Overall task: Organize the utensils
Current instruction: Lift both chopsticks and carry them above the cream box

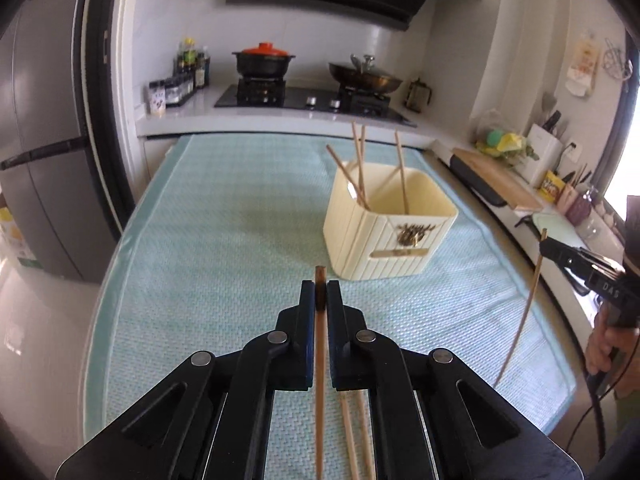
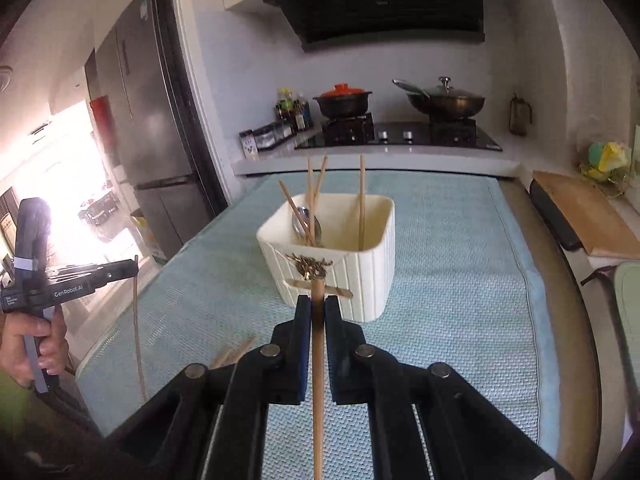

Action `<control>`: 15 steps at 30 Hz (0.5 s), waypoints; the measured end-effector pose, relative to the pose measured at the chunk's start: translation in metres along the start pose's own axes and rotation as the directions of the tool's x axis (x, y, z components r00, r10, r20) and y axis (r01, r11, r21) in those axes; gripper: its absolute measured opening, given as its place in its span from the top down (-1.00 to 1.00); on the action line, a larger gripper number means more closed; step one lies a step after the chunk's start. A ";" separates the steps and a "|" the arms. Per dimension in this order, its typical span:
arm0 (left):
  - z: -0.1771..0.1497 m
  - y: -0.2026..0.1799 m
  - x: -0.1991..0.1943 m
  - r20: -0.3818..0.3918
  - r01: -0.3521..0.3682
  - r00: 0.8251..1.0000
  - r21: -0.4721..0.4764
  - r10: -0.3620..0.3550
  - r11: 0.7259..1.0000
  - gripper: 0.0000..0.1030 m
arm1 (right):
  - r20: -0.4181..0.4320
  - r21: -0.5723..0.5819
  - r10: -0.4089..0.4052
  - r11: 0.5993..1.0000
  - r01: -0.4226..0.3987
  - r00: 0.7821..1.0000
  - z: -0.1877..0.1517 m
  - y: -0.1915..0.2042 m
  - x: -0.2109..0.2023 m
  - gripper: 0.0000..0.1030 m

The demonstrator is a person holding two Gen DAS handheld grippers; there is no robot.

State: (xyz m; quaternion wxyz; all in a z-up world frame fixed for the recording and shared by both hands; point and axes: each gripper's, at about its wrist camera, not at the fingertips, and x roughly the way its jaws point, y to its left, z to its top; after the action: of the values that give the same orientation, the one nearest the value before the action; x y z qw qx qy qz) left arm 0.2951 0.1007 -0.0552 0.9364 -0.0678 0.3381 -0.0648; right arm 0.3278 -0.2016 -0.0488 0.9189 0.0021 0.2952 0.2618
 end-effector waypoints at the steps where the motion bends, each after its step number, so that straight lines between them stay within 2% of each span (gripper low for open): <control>1: 0.007 0.004 -0.002 0.016 0.009 1.000 -0.001 -0.009 1.000 0.93 | 0.020 -0.006 0.003 1.000 -0.003 1.000 0.002 0.006 -0.008 0.86; 8: 0.021 -0.006 -0.032 0.106 0.051 0.993 -0.008 -0.049 0.999 0.94 | 0.139 -0.036 -0.006 0.999 0.011 0.990 0.011 0.025 -0.045 0.86; 15: 0.023 -0.015 -0.033 0.116 0.079 0.990 -0.006 -0.078 0.997 0.94 | 0.198 -0.066 -0.015 0.997 0.029 0.980 0.018 0.037 -0.057 0.86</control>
State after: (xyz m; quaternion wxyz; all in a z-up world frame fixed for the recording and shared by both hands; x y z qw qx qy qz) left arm 0.2839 0.0936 -0.0146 0.9508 -0.0898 0.2805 -0.0956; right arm 0.2802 -0.1948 0.0028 0.9460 -0.0068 0.1933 0.2600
